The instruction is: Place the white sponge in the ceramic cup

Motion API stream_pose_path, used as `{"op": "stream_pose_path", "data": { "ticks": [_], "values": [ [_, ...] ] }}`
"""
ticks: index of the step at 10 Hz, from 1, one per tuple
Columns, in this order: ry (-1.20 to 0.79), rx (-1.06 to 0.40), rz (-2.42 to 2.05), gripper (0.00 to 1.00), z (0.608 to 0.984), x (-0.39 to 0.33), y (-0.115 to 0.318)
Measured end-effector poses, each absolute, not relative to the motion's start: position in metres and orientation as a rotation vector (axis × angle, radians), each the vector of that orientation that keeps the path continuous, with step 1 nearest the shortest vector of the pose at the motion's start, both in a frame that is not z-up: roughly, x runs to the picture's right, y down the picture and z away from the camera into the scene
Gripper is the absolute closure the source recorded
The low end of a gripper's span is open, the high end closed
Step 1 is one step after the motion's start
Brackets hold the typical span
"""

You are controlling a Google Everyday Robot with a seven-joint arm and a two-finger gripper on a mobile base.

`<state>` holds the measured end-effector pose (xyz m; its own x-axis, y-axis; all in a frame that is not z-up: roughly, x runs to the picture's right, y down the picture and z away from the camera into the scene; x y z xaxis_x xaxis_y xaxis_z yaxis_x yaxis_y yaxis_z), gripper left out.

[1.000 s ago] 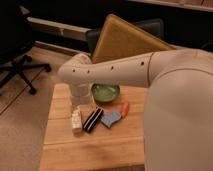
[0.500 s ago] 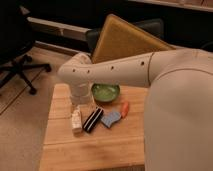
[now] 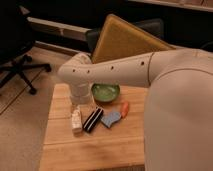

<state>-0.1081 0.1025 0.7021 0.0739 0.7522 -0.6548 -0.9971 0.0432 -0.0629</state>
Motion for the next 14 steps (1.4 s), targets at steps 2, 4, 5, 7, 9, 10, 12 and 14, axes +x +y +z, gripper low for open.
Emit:
{"op": "stream_pose_path", "data": {
  "ticks": [2, 4, 5, 7, 9, 10, 12, 14],
  "values": [
    [0.521, -0.590, 1.434, 0.35, 0.702, -0.108, 0.102],
    [0.518, -0.584, 1.451, 0.35, 0.703, -0.107, 0.101],
    [0.502, -0.562, 1.499, 0.35, 0.705, -0.105, 0.095],
    [0.481, -0.496, 1.622, 0.35, 0.708, -0.092, 0.083],
    [0.486, -0.445, 1.755, 0.35, 0.711, -0.087, 0.075],
    [0.493, -0.445, 1.775, 0.35, 0.711, -0.089, 0.076],
    [0.498, -0.441, 1.790, 0.35, 0.711, -0.087, 0.075],
    [0.495, -0.445, 1.788, 0.35, 0.711, -0.089, 0.076]
  ]
}}
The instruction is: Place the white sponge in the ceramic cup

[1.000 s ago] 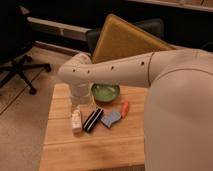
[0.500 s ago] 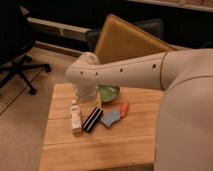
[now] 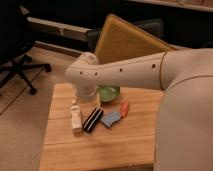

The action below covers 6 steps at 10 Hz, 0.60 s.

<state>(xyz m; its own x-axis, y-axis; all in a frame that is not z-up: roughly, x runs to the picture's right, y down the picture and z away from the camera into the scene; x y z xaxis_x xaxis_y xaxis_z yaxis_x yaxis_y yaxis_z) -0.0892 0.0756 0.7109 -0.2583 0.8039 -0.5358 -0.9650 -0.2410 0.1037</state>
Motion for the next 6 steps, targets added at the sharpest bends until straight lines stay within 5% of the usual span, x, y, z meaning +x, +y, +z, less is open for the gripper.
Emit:
{"op": "stream_pose_path", "data": {
  "ticks": [6],
  "values": [
    [0.565, -0.549, 1.855, 0.35, 0.784, -0.005, 0.108]
  ]
}}
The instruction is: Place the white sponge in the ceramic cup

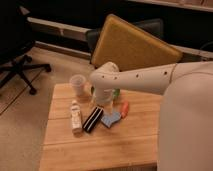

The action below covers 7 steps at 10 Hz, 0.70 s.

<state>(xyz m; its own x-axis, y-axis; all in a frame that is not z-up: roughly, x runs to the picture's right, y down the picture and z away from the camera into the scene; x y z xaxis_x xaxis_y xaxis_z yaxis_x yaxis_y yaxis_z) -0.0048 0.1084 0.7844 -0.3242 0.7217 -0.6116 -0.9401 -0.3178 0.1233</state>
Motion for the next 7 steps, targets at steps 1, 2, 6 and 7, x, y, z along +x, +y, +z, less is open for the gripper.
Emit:
{"op": "stream_pose_path", "data": {
  "ticks": [1, 2, 6, 7],
  "values": [
    [0.561, -0.545, 1.881, 0.35, 0.797, 0.018, 0.102],
    [0.551, -0.549, 1.895, 0.35, 0.807, 0.036, 0.097],
    [0.504, -0.643, 1.899, 0.35, 0.825, 0.056, 0.092],
    [0.503, -0.646, 1.898, 0.35, 0.825, 0.055, 0.092]
  ]
}}
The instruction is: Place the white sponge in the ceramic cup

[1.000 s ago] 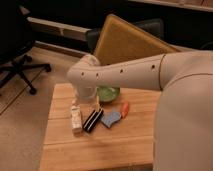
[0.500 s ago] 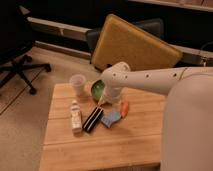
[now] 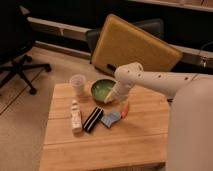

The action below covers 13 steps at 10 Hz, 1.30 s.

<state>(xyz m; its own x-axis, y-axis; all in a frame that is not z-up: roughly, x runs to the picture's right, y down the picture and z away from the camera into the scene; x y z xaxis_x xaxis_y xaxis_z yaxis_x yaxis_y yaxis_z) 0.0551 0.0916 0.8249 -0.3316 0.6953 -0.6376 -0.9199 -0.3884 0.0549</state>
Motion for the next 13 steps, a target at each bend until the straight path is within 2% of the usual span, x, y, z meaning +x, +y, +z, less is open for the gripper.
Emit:
{"op": "stream_pose_path", "data": {
  "ticks": [6, 8, 13],
  "values": [
    [0.607, -0.648, 1.886, 0.35, 0.828, 0.058, 0.114],
    [0.670, -0.636, 1.878, 0.35, 0.837, 0.061, 0.124],
    [0.757, -0.727, 1.880, 0.35, 0.866, 0.042, 0.148]
  ]
}}
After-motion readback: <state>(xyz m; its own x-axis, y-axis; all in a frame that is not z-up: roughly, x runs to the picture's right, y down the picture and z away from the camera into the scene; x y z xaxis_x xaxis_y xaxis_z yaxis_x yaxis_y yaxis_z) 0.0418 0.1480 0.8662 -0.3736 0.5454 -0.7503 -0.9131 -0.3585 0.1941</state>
